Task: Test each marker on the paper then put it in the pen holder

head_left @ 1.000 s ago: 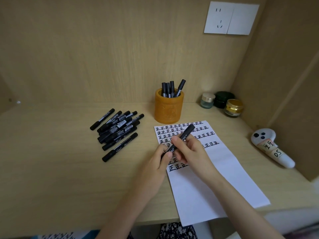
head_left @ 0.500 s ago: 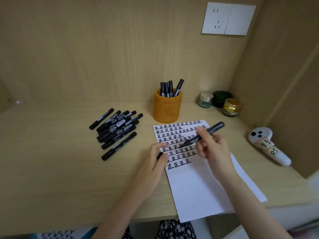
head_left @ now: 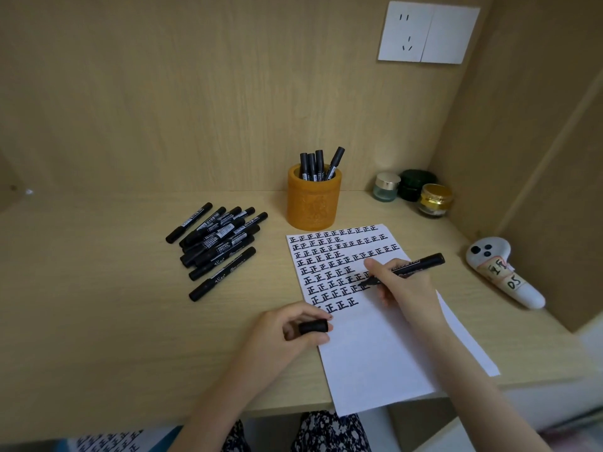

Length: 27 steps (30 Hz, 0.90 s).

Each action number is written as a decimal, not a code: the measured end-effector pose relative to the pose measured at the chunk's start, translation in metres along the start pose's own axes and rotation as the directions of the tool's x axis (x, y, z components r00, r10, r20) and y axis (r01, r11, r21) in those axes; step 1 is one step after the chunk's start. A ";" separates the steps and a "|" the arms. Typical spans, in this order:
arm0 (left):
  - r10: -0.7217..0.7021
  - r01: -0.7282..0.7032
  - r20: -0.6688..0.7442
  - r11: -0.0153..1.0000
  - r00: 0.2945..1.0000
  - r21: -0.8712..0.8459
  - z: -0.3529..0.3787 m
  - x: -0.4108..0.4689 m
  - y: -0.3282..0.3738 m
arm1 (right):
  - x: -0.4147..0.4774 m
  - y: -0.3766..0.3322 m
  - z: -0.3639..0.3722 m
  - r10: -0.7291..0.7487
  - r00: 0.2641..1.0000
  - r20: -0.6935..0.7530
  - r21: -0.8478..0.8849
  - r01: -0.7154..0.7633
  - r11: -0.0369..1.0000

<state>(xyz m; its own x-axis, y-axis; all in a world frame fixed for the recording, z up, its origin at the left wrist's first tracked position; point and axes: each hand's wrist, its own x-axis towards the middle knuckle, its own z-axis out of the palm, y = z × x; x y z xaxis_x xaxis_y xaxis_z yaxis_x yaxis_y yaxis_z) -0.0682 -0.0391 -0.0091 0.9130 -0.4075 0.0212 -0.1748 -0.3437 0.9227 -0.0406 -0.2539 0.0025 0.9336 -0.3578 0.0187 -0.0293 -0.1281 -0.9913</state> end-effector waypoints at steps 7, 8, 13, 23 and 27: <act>-0.004 0.004 0.016 1.000 1.000 0.024 0.001 0.000 -0.003 | 0.000 0.011 0.005 -0.061 0.992 -0.112 -0.067 0.054 0.996; -0.003 0.003 0.018 1.000 1.000 0.022 0.001 0.000 -0.004 | 0.001 0.012 0.005 -0.070 0.990 -0.120 -0.072 0.062 0.995; -0.005 0.004 0.015 1.000 1.000 0.028 0.002 0.001 -0.006 | 0.001 0.016 0.005 -0.099 0.987 -0.125 -0.108 0.086 0.991; 0.001 -0.002 0.020 0.999 1.000 0.050 0.002 0.000 -0.006 | 0.000 0.017 0.006 -0.113 0.988 -0.103 -0.129 0.100 0.987; 0.003 -0.003 0.018 0.999 1.000 0.048 0.002 0.000 -0.007 | -0.001 0.017 0.006 -0.114 0.989 -0.089 -0.156 0.100 0.983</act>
<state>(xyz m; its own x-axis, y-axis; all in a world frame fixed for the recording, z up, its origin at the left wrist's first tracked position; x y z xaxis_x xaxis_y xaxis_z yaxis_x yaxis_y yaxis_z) -0.0678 -0.0387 -0.0160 0.9059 -0.4232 0.0167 -0.1953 -0.3824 0.9031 -0.0398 -0.2499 -0.0149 0.8955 -0.4214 0.1433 0.0086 -0.3054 -0.9522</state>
